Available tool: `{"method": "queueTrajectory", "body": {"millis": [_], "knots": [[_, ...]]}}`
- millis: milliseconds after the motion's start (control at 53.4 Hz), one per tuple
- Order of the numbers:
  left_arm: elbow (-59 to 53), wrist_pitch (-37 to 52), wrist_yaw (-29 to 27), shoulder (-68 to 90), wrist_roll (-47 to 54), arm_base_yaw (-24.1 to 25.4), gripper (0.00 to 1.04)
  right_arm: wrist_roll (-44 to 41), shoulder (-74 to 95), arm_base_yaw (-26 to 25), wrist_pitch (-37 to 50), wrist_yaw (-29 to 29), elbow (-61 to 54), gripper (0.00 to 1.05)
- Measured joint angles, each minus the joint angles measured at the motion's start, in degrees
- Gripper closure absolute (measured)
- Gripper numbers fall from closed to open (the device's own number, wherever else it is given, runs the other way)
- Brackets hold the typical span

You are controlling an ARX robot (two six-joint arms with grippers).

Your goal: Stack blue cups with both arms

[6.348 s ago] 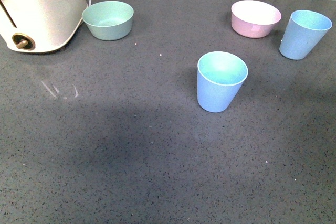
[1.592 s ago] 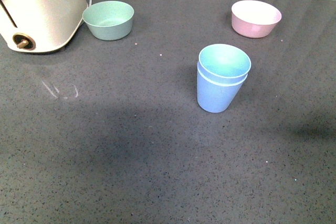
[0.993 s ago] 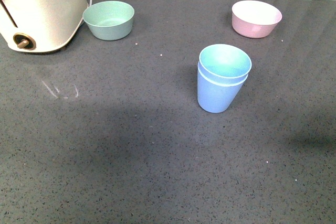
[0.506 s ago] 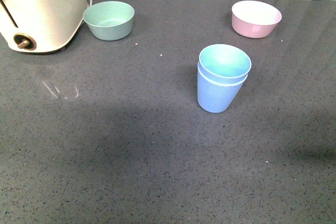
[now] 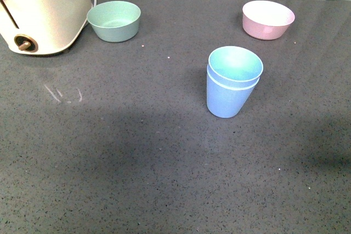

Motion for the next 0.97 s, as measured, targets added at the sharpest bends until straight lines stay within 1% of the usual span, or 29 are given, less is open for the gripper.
{"method": "queueTrajectory", "body": {"millis": [19,56,94,974], "knots": [[0.0,0.0,0.0,0.0,0.0,0.0,0.09,0.0,0.0,0.0,0.0,0.0,0.0,0.11],[0.0,0.0,0.0,0.0,0.0,0.0,0.09,0.11,0.0,0.0,0.0,0.0,0.0,0.08],[0.0,0.0,0.0,0.0,0.0,0.0,0.09,0.11,0.0,0.0,0.0,0.0,0.0,0.09],[0.0,0.0,0.0,0.0,0.0,0.0,0.09,0.11,0.0,0.0,0.0,0.0,0.0,0.09]]}}
